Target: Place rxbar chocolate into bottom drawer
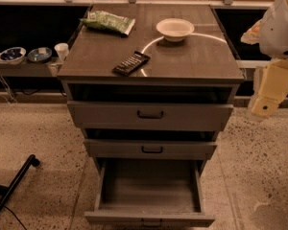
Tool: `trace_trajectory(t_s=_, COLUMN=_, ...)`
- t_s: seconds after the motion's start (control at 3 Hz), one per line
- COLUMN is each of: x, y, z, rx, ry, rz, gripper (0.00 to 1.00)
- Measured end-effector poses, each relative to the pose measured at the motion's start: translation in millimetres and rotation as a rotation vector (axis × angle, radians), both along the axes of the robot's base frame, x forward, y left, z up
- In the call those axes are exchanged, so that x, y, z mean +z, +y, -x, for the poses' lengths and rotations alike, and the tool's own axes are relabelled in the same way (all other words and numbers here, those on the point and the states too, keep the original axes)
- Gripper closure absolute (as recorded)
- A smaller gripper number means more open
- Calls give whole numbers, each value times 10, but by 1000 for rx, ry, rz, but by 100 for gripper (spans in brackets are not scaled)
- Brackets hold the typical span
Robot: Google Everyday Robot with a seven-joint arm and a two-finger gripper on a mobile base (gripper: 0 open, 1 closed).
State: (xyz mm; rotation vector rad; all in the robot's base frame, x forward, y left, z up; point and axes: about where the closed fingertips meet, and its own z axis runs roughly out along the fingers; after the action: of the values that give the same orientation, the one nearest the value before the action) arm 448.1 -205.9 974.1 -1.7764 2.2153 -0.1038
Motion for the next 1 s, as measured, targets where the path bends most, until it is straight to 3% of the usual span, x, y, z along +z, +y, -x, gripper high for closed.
trace_trajectory(t_s=0.33, x=-122, y=436, z=-305, rx=147, ry=-24, rz=107, gripper=0)
trace_trajectory(t_s=0.67, x=-441, y=844, z=-412, rx=378, ry=-64, rz=222, gripper=0)
trace_trajectory(t_s=1.0, x=-404, y=825, z=-405, rx=366, ry=-66, rz=217, gripper=0)
